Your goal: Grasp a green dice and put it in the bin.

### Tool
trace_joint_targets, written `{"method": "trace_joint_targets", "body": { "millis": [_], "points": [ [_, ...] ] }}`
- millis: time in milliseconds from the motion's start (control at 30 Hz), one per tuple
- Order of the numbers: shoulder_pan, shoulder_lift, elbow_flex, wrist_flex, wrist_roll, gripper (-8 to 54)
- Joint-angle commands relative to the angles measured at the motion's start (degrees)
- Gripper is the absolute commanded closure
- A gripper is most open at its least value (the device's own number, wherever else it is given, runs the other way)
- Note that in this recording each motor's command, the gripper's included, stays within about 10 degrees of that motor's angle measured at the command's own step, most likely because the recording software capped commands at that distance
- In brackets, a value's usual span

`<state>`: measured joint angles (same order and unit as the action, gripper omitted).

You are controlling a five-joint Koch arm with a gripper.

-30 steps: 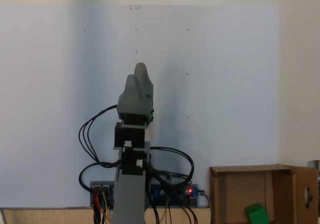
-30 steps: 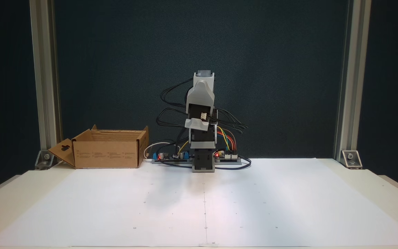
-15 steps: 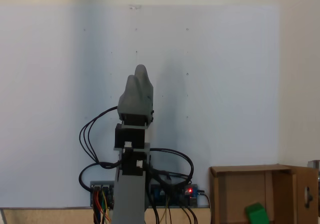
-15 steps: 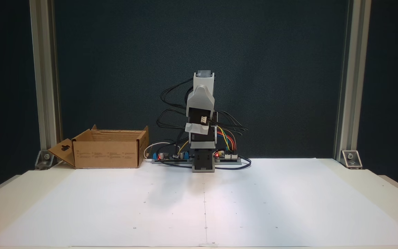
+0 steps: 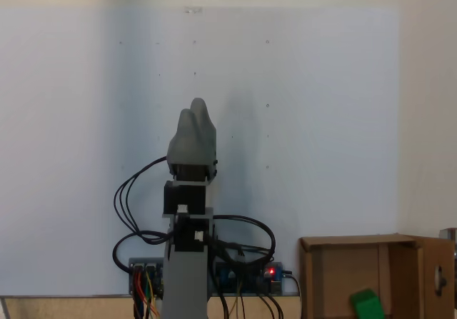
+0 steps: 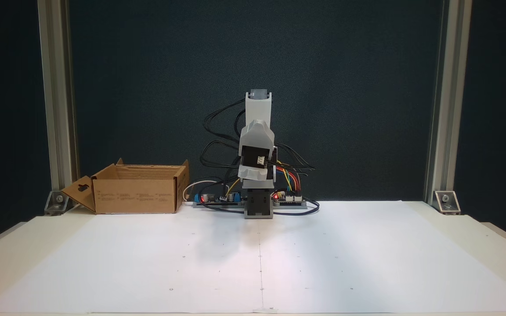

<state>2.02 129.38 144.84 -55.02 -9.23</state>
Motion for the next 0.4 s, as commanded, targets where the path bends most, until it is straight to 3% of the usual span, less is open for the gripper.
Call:
{"method": "trace_joint_targets", "body": {
  "millis": [0,367],
  "points": [
    [-0.6,5.3,-0.3,-10.0,0.3,0.8],
    [-0.2,5.3,2.6,-10.1,0.3,0.8]
  ]
}}
